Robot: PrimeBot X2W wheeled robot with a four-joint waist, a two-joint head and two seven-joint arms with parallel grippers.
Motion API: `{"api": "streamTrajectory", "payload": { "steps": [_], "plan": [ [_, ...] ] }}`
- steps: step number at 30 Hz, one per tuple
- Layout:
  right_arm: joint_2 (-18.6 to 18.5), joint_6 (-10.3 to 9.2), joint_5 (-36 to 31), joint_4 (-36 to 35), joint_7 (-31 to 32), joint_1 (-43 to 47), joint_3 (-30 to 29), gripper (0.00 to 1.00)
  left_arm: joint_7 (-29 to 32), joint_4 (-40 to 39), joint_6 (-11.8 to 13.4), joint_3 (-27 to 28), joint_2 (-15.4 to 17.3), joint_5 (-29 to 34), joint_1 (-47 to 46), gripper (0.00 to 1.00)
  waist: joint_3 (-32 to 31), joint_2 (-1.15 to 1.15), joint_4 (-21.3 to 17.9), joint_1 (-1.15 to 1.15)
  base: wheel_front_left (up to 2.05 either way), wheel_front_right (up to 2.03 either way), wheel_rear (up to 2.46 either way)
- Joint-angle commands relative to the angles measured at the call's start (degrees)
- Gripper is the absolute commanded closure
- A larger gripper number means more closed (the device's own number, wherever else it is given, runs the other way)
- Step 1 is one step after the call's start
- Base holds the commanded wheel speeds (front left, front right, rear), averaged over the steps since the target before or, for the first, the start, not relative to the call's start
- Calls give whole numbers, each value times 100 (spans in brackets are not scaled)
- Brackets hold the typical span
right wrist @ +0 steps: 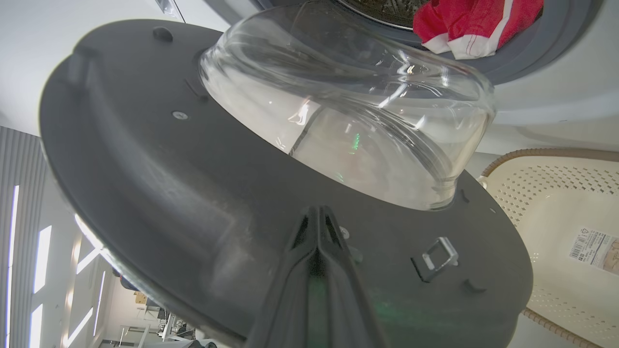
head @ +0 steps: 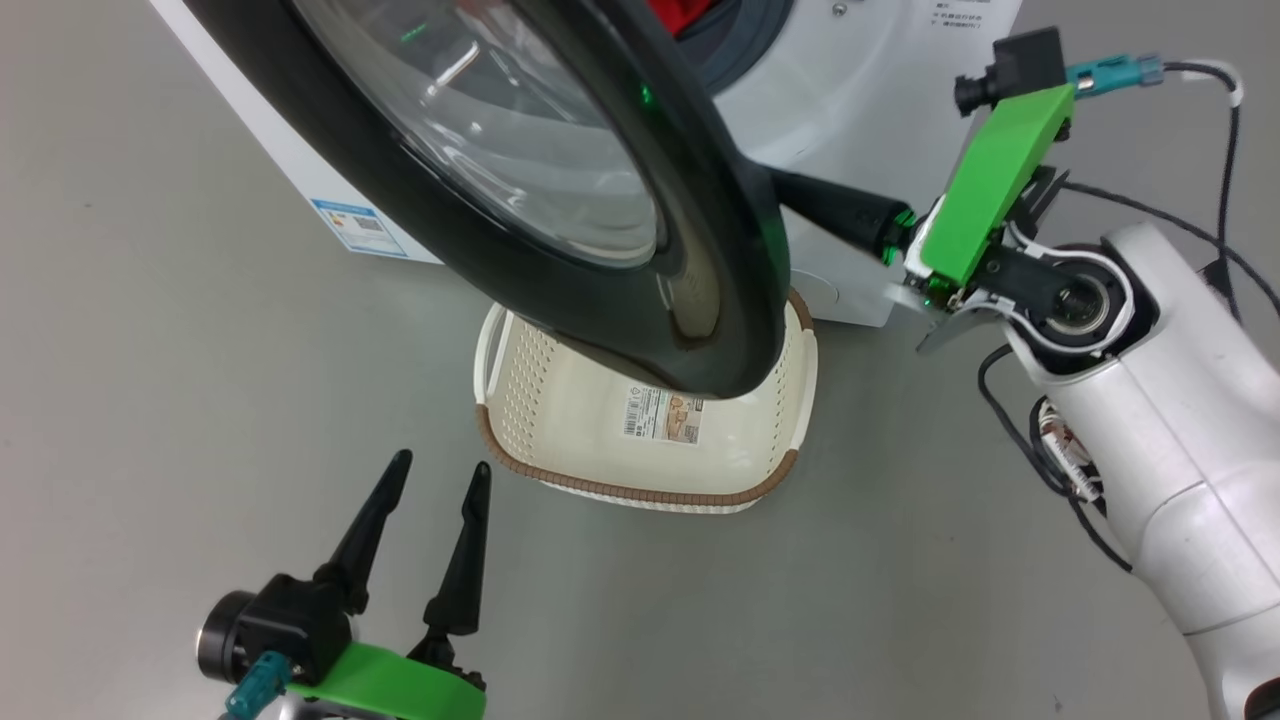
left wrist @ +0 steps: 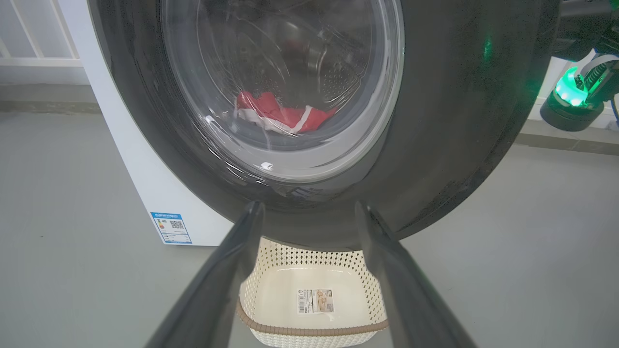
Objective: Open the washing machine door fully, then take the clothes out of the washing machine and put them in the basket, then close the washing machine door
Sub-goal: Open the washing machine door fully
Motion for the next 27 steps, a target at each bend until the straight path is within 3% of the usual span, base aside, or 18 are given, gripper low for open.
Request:
{"api": "streamTrajectory", "payload": {
  "steps": [1,8,21,22,23,24,25,27],
  "plan": [
    [174,40,69,-197,57,128,48,100,-70,-158,-32,203,87,43,55,0,-22,0,1,0,0,0,0],
    [241,40,26,-303,145,236,60,100,-70,-184,-32,213,87,44,78,0,-52,0,23,0,0,0,0],
    [146,40,-353,-266,-306,319,-45,100,-70,-205,-32,205,87,34,37,0,-55,0,16,0,0,0,0],
    [125,40,-397,-275,-369,337,-47,71,-70,-207,-32,204,87,37,33,0,-60,0,4,0,0,0,0],
    [108,40,-427,-290,-427,369,-50,56,-70,-209,-32,207,87,41,32,0,-67,0,-11,0,0,0,0],
    [88,40,-454,-313,-484,409,-53,20,-70,-210,-32,214,87,46,33,0,-74,0,-28,0,0,0,0],
    [61,40,-481,-334,-545,461,-58,0,-70,-212,-32,222,87,48,34,0,-82,0,-48,0,0,0,0],
    [13,40,-511,-398,-671,586,-76,0,-70,-206,-32,248,87,52,41,0,-100,0,-96,0,0,0,0]
  ]
}}
